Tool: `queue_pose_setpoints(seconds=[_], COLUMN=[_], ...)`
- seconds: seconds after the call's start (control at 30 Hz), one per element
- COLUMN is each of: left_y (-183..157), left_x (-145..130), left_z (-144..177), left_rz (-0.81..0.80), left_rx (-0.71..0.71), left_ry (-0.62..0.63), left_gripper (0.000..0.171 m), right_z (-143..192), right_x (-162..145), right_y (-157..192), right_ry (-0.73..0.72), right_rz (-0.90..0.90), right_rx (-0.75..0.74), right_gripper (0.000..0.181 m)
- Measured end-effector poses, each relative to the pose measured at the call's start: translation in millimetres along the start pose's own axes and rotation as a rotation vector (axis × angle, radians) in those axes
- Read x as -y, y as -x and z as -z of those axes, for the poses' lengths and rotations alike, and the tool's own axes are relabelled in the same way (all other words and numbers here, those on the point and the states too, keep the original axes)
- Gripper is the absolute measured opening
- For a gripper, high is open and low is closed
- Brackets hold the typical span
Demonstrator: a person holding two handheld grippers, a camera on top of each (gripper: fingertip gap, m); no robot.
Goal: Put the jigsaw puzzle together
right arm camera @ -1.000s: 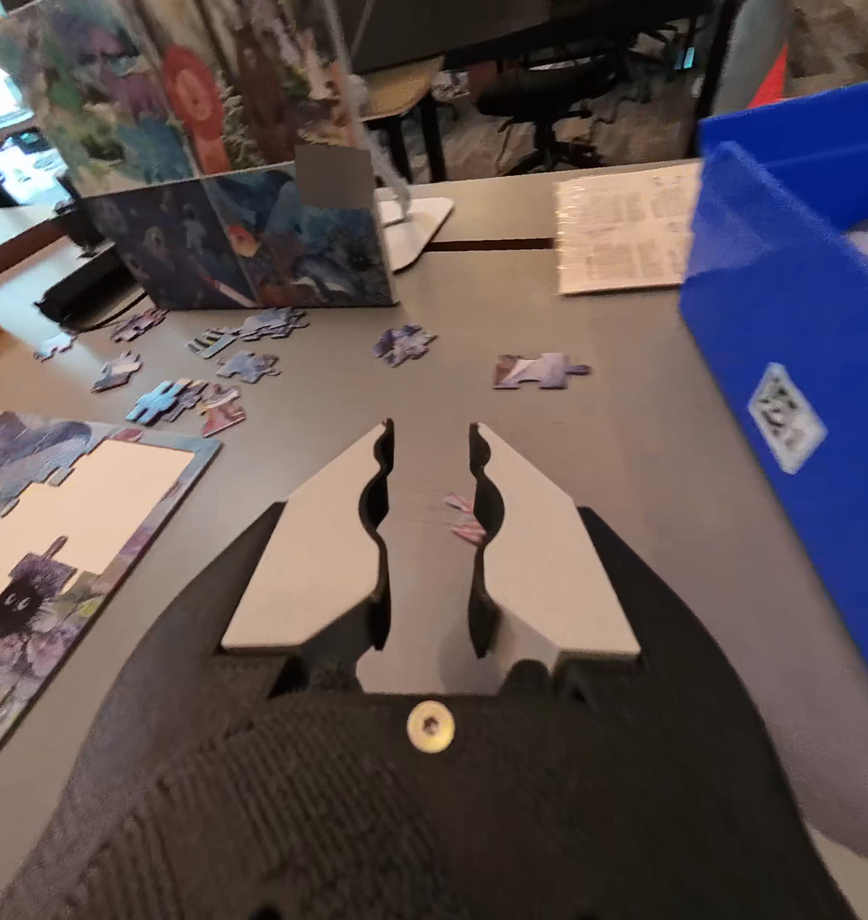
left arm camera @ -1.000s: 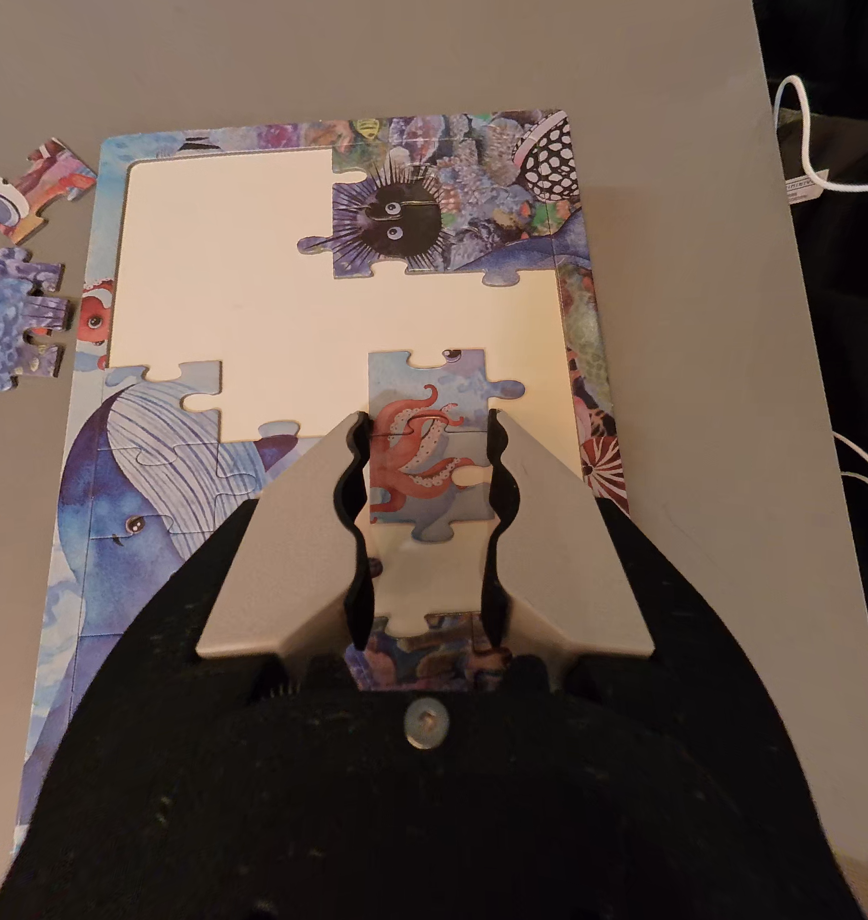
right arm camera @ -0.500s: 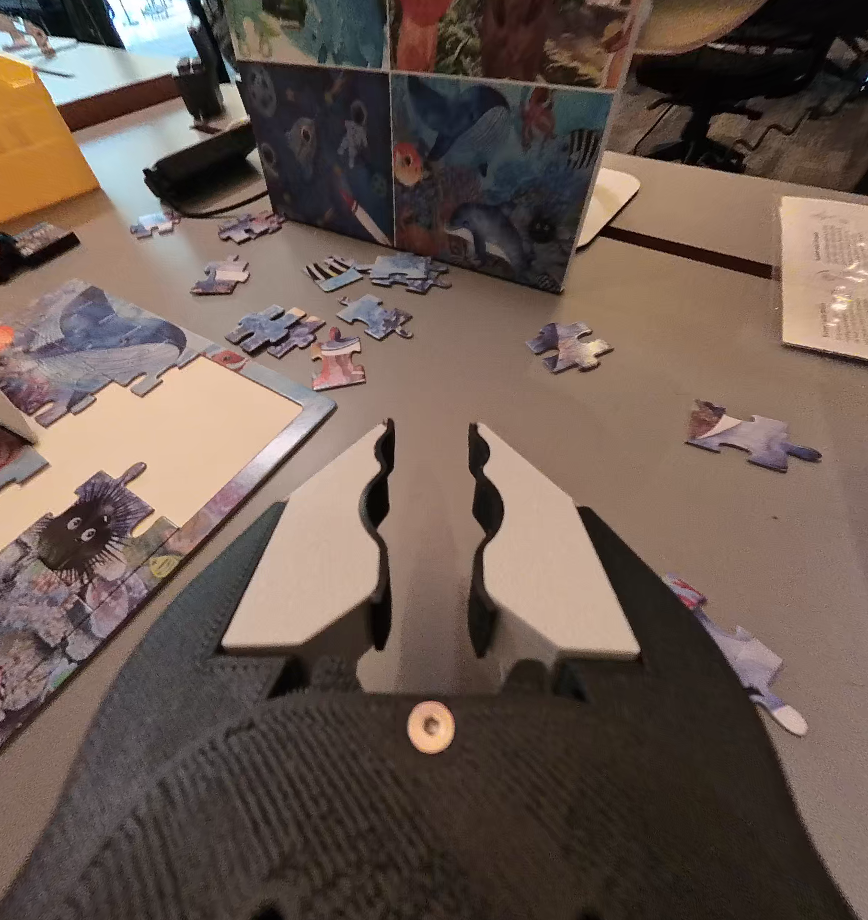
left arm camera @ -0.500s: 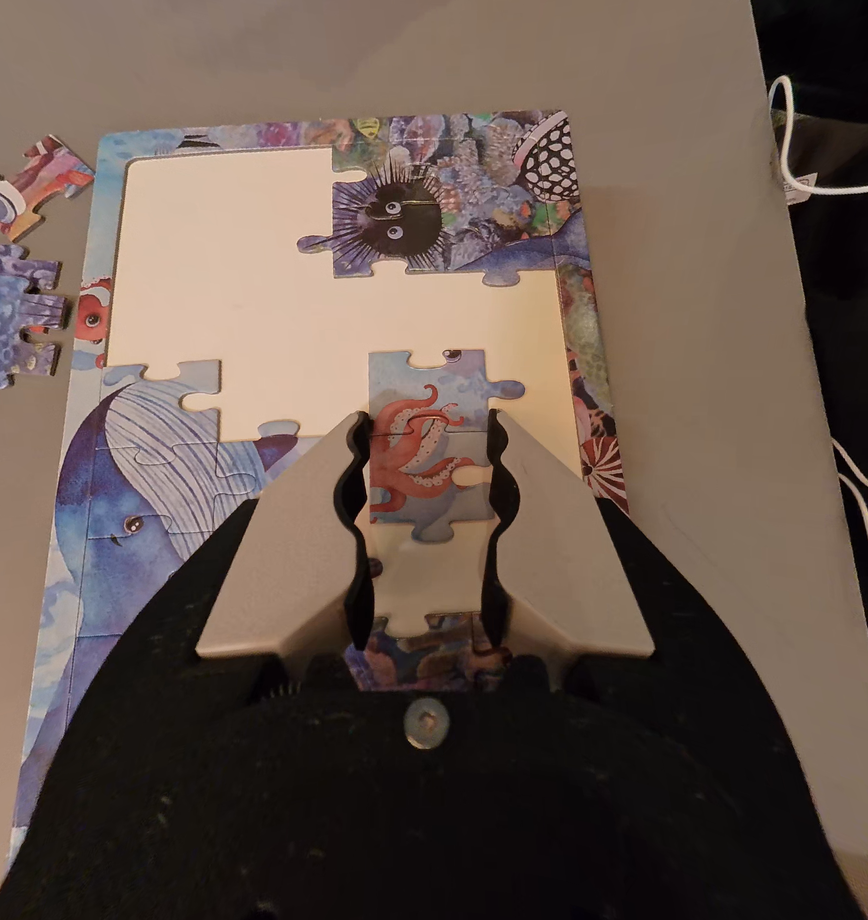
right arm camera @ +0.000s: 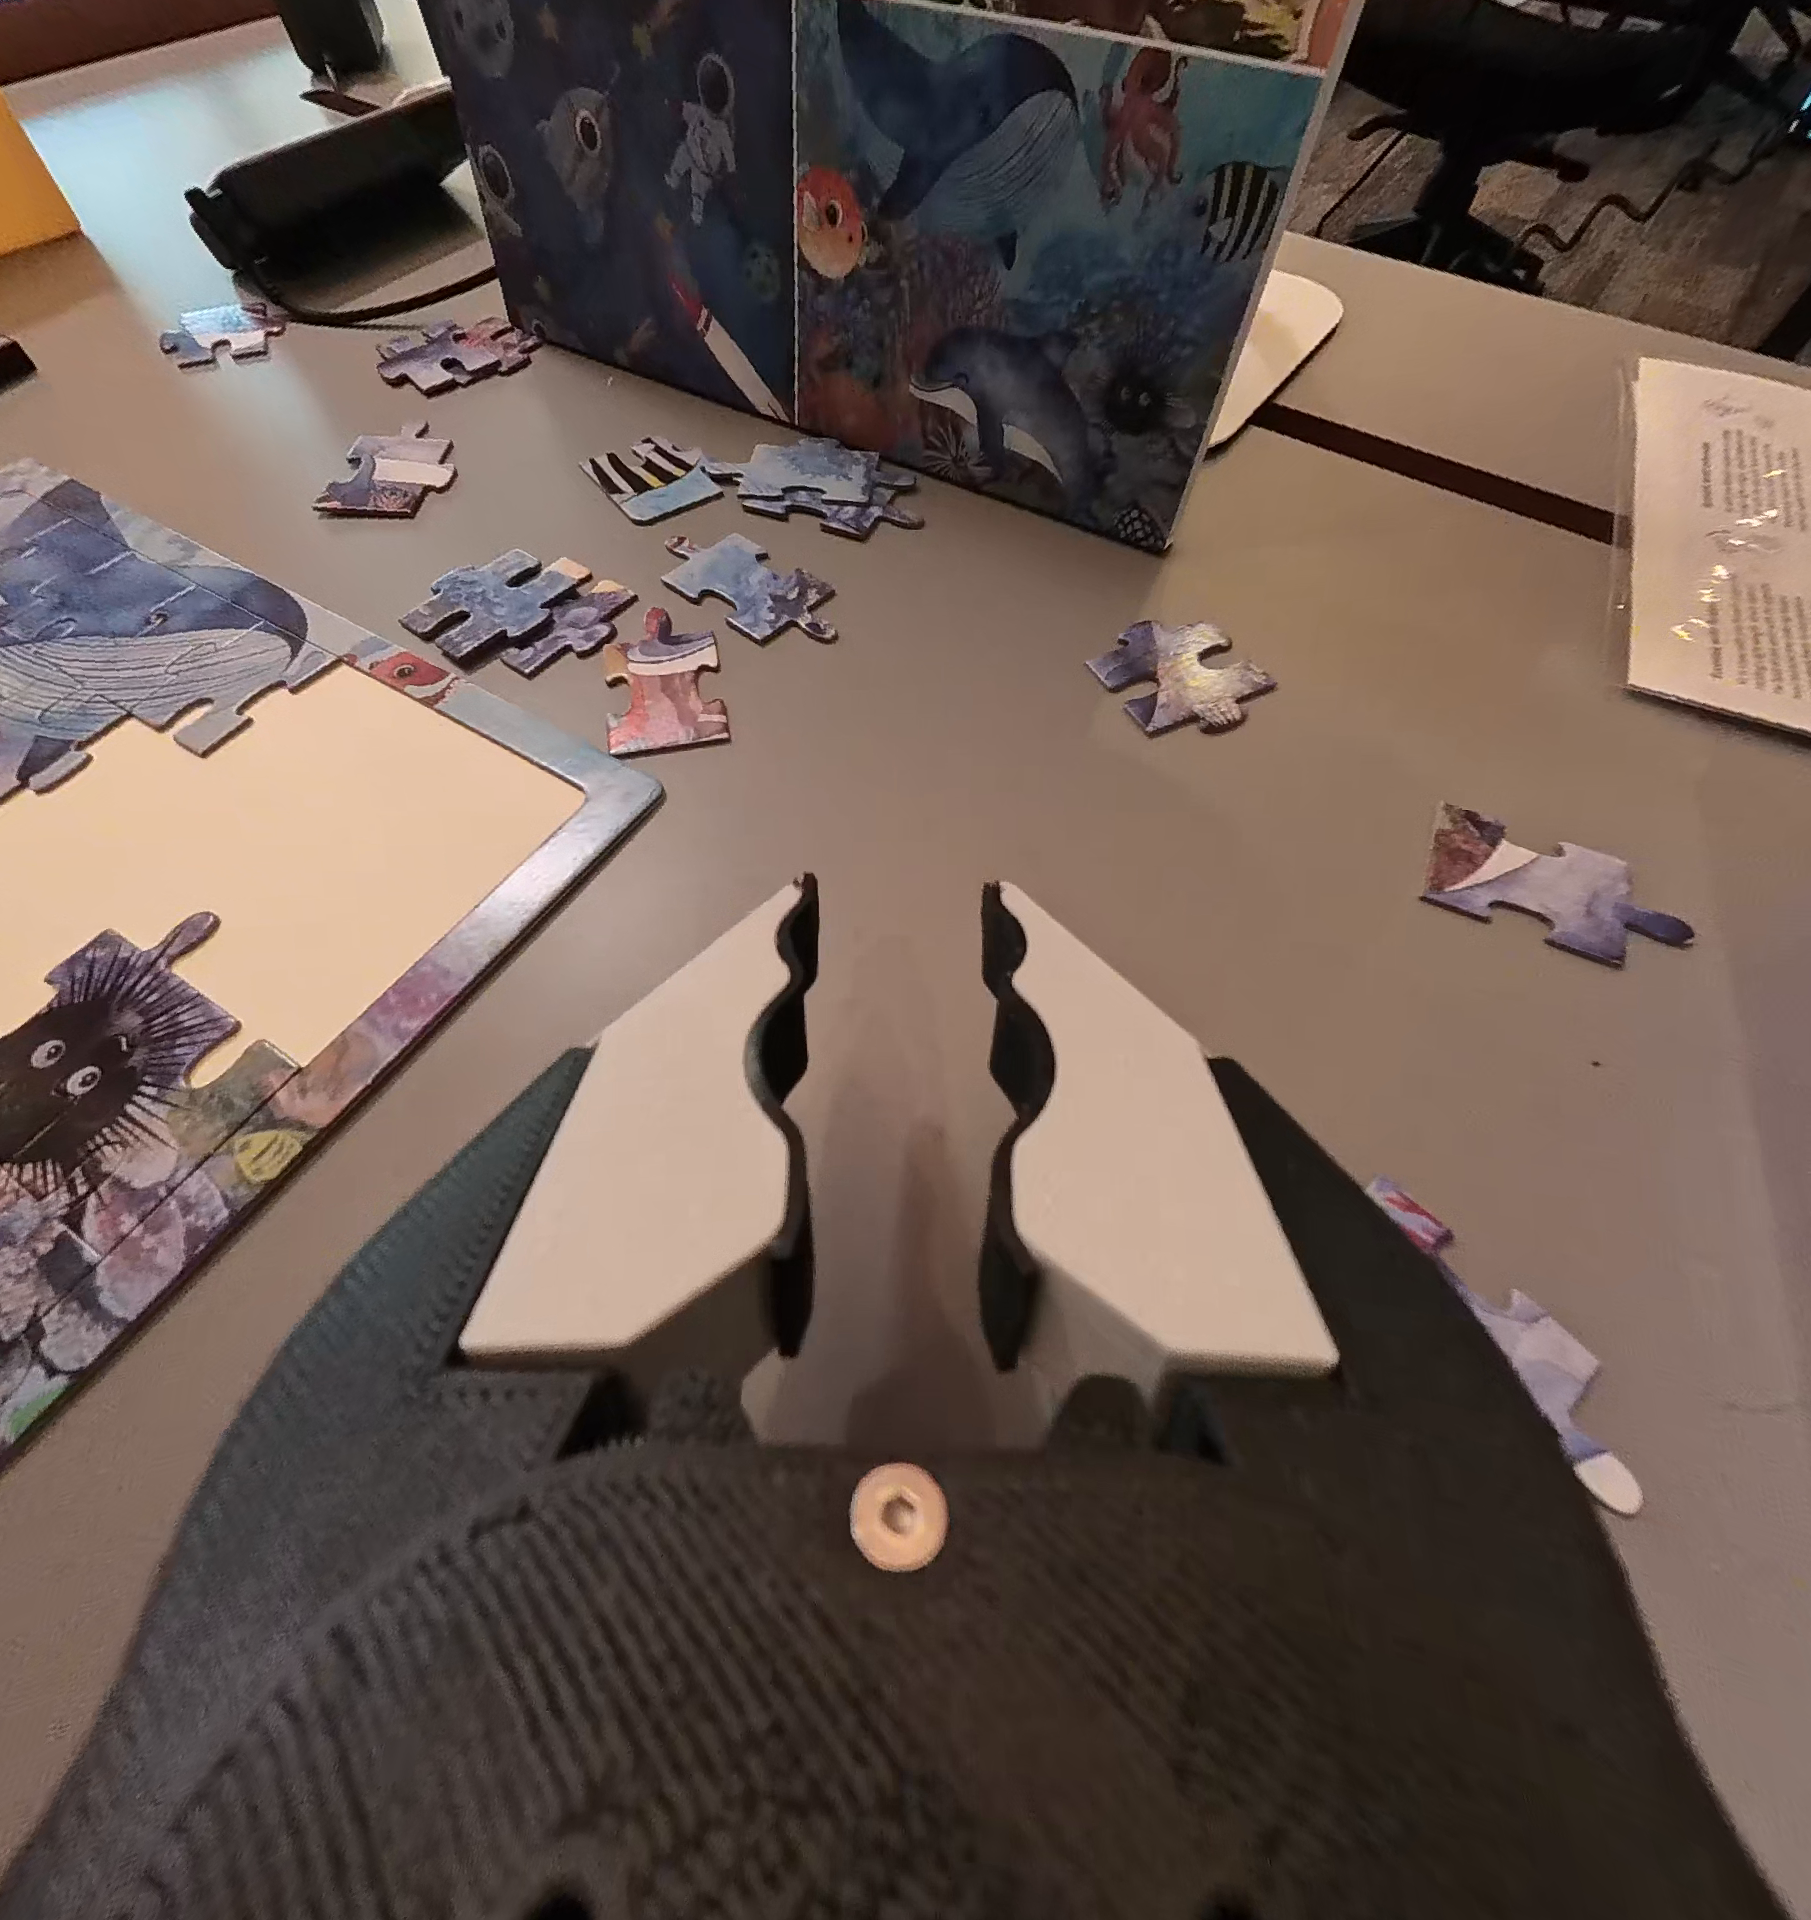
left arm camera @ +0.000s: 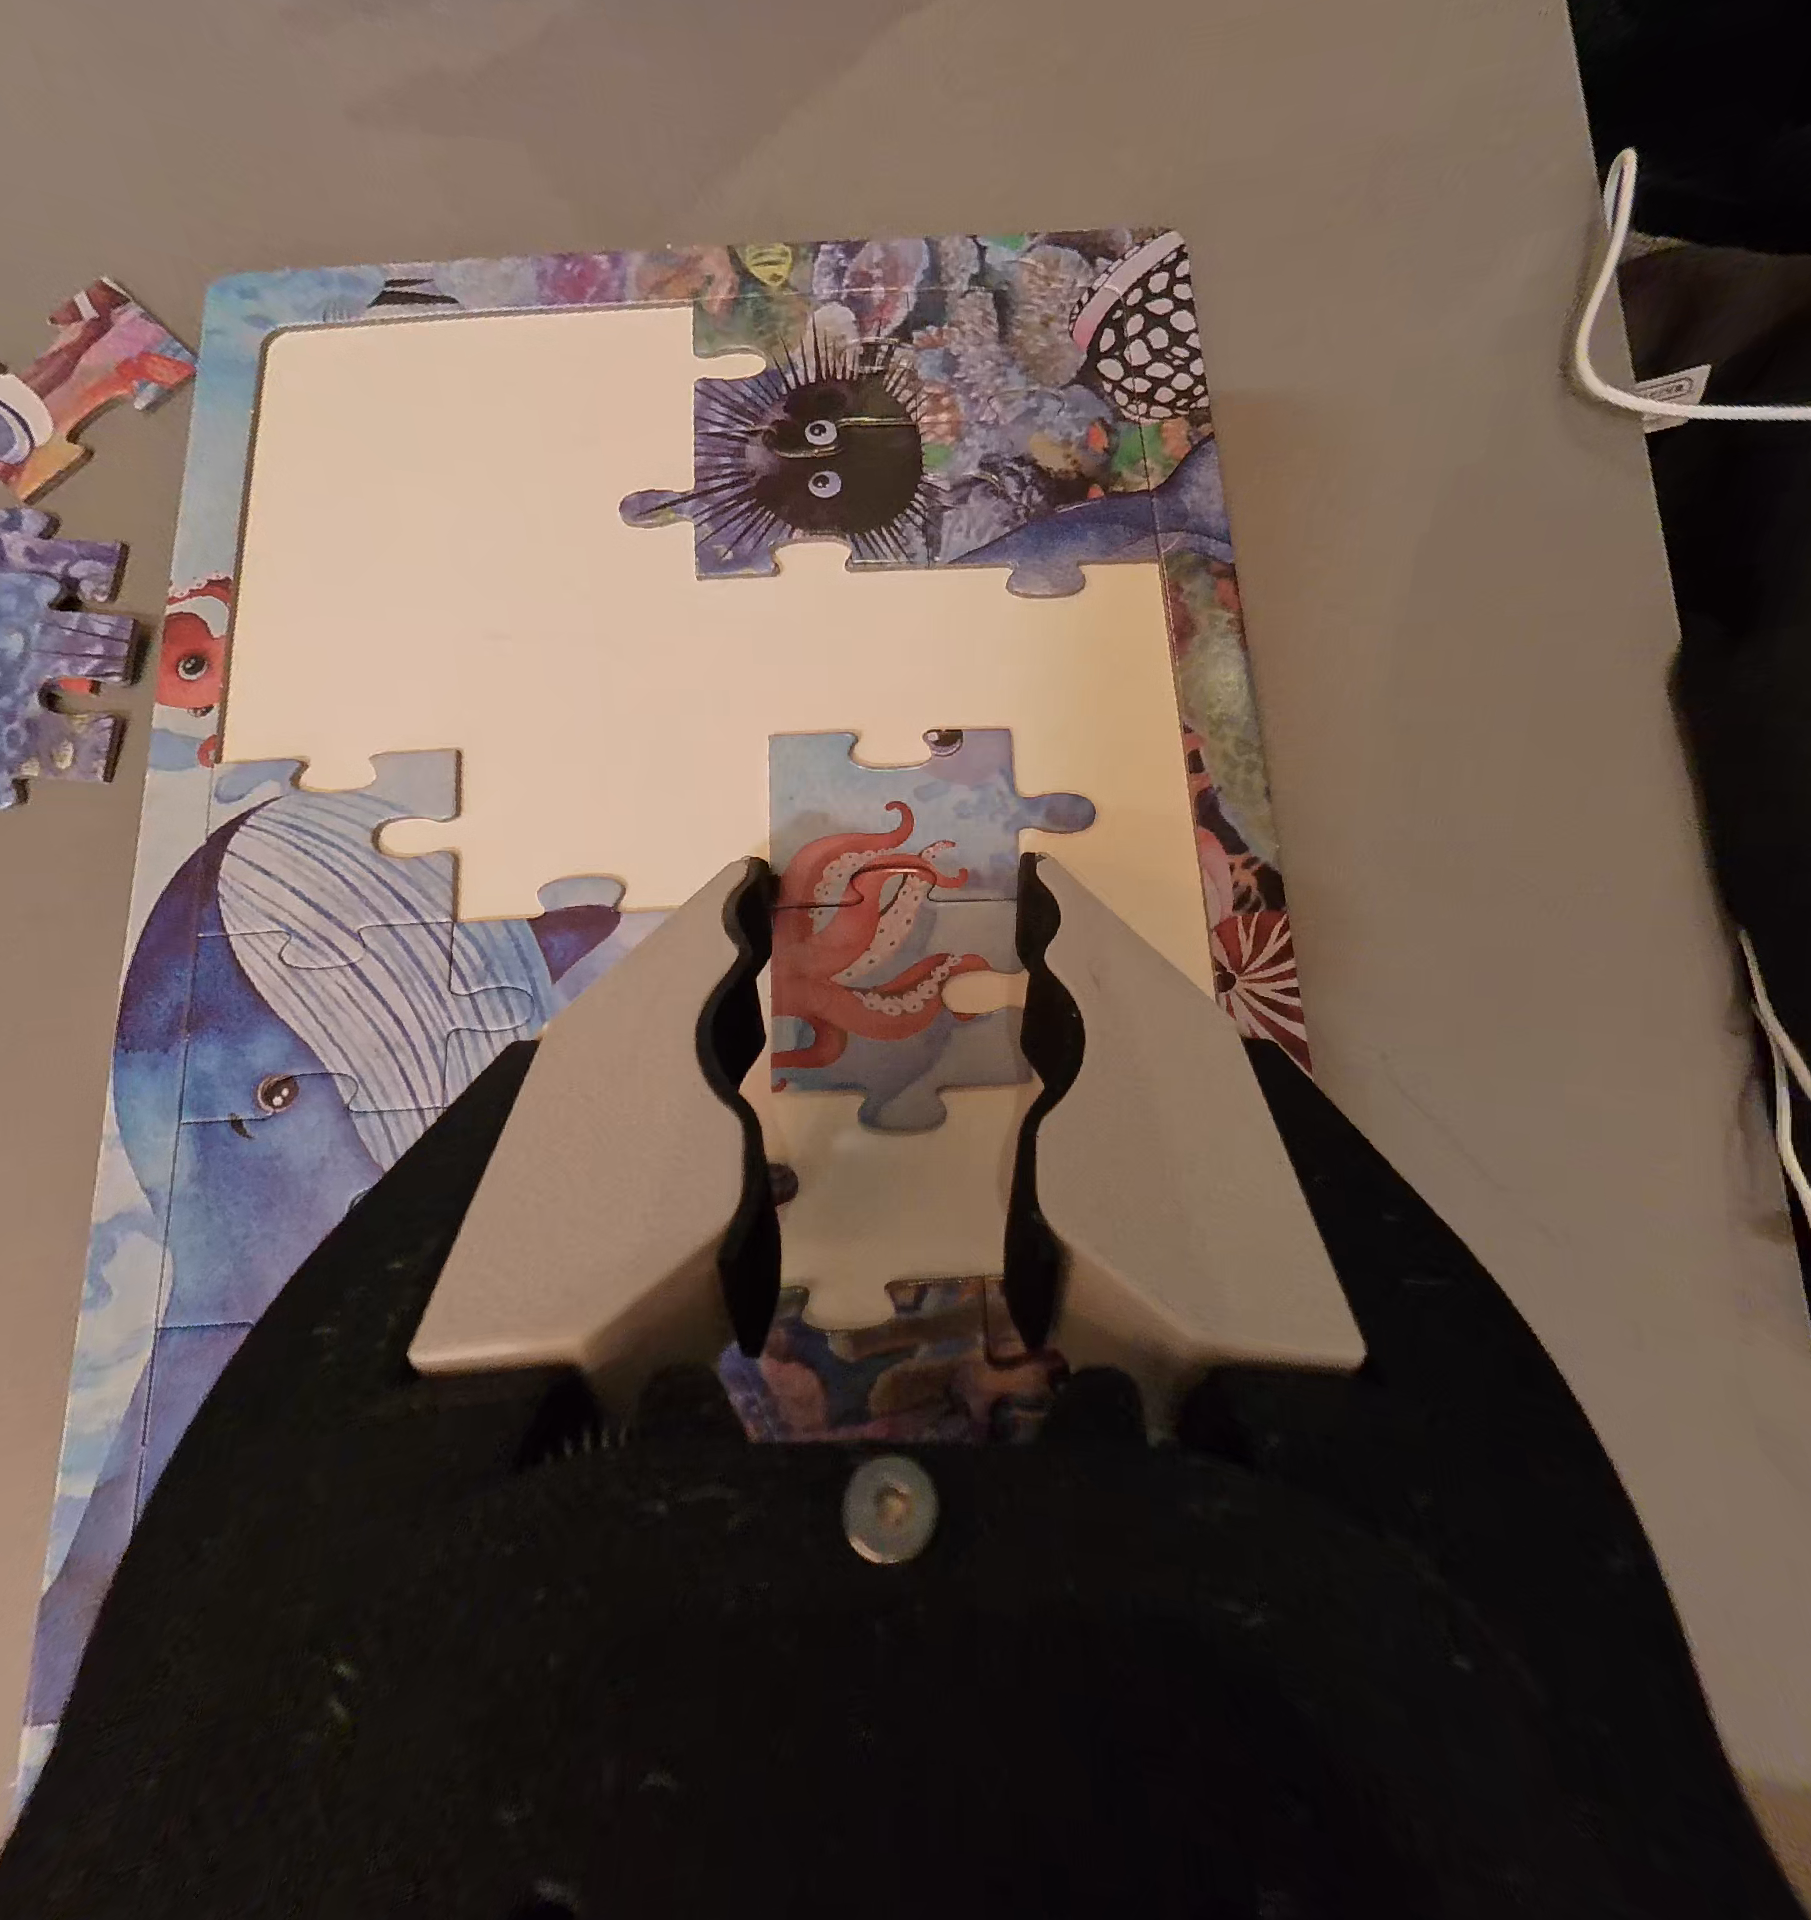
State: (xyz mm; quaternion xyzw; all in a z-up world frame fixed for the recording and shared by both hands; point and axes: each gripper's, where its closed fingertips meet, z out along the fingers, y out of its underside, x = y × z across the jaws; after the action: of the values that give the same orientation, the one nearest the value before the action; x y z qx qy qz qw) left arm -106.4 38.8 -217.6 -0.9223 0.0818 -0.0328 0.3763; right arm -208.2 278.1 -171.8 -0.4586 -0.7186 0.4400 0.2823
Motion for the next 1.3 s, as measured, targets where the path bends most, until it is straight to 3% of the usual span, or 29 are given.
queue_pose_setpoints(seconds=[0.7, 1.1, 1.3], left_y=[0, 4, 7], left_x=[0, 18, 17], left_z=[0, 16, 17], left_rz=[-0.027, -0.043, -0.047], left_rx=[0.013, 0.042, 0.058], left_ry=[-0.004, -0.126, -0.127], left_gripper=[0.045, 0.045, 0.045], right_z=[2, 4, 5], right_x=[-1, 1, 1], right_y=[-2, -3, -4], right_ry=[0.024, 0.021, 0.018], right_rz=[0.081, 0.094, 0.094], right_rx=[-0.052, -0.063, -0.068], right_gripper=[0.030, 0.030, 0.030])
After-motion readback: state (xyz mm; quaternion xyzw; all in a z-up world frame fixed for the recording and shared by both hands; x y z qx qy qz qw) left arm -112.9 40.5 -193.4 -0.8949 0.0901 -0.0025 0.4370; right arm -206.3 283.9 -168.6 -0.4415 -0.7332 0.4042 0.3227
